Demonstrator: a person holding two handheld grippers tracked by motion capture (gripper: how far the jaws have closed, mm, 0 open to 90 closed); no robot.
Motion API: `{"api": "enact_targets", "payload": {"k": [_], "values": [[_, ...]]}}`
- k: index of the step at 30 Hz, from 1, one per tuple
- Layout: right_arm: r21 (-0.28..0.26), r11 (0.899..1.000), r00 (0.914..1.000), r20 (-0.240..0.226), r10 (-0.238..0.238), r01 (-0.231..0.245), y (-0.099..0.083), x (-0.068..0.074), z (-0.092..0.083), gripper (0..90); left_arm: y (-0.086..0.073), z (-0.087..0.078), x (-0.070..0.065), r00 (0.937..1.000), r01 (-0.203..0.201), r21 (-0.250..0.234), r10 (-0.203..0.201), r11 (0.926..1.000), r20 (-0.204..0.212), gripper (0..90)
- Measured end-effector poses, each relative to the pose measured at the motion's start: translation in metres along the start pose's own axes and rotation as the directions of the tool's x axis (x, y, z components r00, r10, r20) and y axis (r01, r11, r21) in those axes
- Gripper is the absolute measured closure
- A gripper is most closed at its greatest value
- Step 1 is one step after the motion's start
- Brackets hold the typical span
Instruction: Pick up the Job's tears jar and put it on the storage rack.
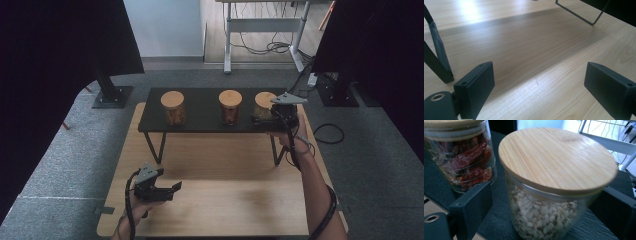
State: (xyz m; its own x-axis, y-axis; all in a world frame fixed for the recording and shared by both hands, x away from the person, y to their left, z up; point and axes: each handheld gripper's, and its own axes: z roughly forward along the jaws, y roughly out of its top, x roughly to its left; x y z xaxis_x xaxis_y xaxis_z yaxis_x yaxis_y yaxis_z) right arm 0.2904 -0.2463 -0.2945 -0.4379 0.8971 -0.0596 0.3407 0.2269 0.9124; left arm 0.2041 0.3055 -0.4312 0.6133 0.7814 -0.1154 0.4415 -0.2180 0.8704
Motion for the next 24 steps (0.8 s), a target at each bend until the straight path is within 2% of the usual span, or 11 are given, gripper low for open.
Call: {"api": "enact_targets", "payload": {"k": [12,16,24], "values": [[-0.023,1.000,0.9999,-0.014,0.010,-0.010,-0.009,0.005,-0.012,2.0,0.000,-0.001,0.002,1.0000,0.000,-0.001,0.000,1.0000,-0.002,8.9],[-0.024,1.000,1.0000,-0.005,0.006,-0.006,-0.013,0.009,-0.015,1.3,0.000,0.000,0.002,1.0000,0.005,0.000,-0.005,1.0000,-0.003,8.8],[-0.041,0.999,0.9997,-0.023,0.009,-0.010,-0.023,0.009,-0.025,1.4,0.000,0.001,0.002,1.0000,0.004,0.001,-0.004,1.0000,-0.002,8.9]]}}
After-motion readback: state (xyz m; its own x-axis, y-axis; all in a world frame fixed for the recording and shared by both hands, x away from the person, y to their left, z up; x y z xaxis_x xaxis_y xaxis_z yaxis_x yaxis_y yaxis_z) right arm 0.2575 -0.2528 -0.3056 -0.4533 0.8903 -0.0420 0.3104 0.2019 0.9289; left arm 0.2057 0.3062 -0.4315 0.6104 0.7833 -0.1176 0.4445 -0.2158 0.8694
